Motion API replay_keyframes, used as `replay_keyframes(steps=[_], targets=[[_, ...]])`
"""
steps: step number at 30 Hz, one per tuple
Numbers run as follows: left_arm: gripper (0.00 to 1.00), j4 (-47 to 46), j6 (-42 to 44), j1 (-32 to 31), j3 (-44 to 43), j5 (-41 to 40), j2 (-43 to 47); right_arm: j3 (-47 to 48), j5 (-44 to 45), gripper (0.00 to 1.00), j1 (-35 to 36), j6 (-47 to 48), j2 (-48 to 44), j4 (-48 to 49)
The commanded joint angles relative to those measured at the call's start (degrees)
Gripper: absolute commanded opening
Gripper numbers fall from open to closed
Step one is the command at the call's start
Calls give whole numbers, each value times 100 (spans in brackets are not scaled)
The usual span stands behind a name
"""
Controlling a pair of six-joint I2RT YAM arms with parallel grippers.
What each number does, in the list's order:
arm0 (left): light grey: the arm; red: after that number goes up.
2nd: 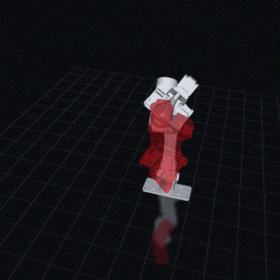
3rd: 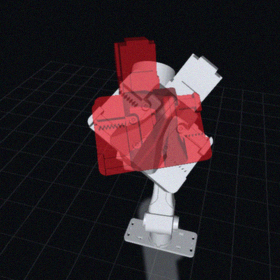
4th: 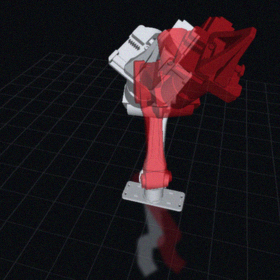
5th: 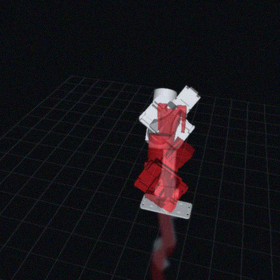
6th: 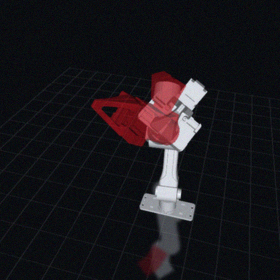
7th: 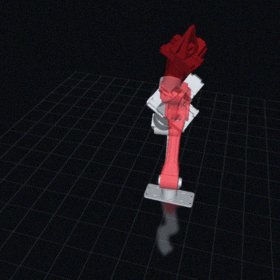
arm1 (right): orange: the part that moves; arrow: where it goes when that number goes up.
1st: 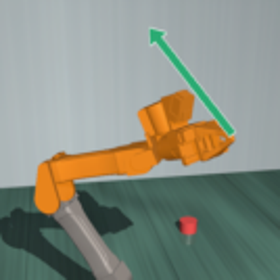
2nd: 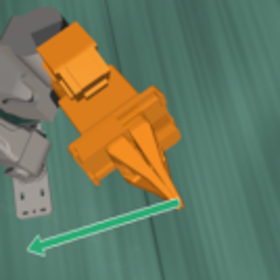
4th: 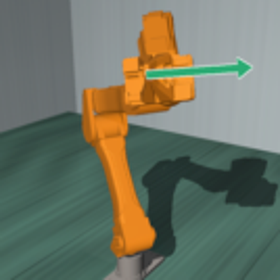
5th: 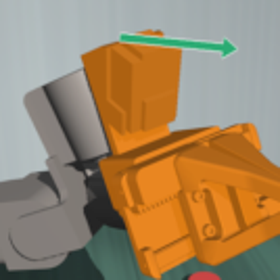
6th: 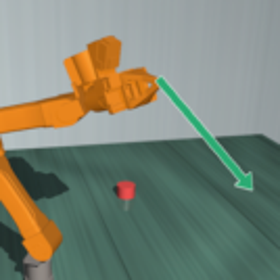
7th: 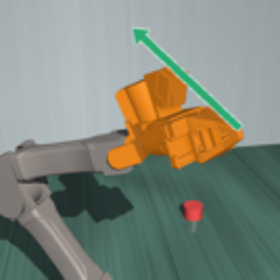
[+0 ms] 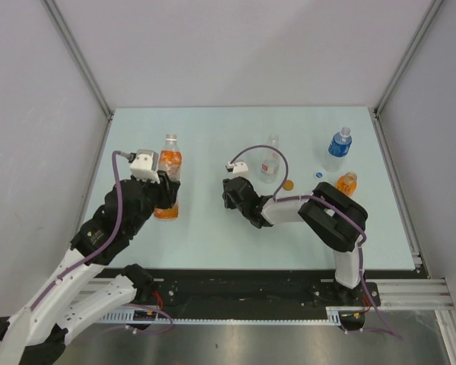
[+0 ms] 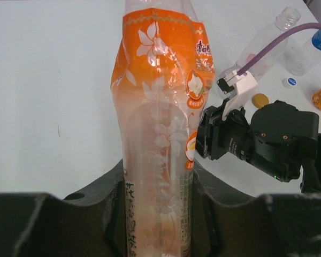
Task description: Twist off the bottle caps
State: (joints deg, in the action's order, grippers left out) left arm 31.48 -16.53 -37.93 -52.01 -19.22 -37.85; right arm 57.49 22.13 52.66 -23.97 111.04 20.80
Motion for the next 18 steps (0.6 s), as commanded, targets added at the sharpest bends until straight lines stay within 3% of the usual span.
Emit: replay_keyframes(steps=[1,11,18], targets=[[0,-81,-43,49,42,-73,32,315,239,0,-54,-20,233,-32],[0,-134,-8,49,121,-117,23,420,450,2,-107,-3,479,-479],[1,-204,1,49,156,-117,-12,420,494,17,-107,-20,488,-708]])
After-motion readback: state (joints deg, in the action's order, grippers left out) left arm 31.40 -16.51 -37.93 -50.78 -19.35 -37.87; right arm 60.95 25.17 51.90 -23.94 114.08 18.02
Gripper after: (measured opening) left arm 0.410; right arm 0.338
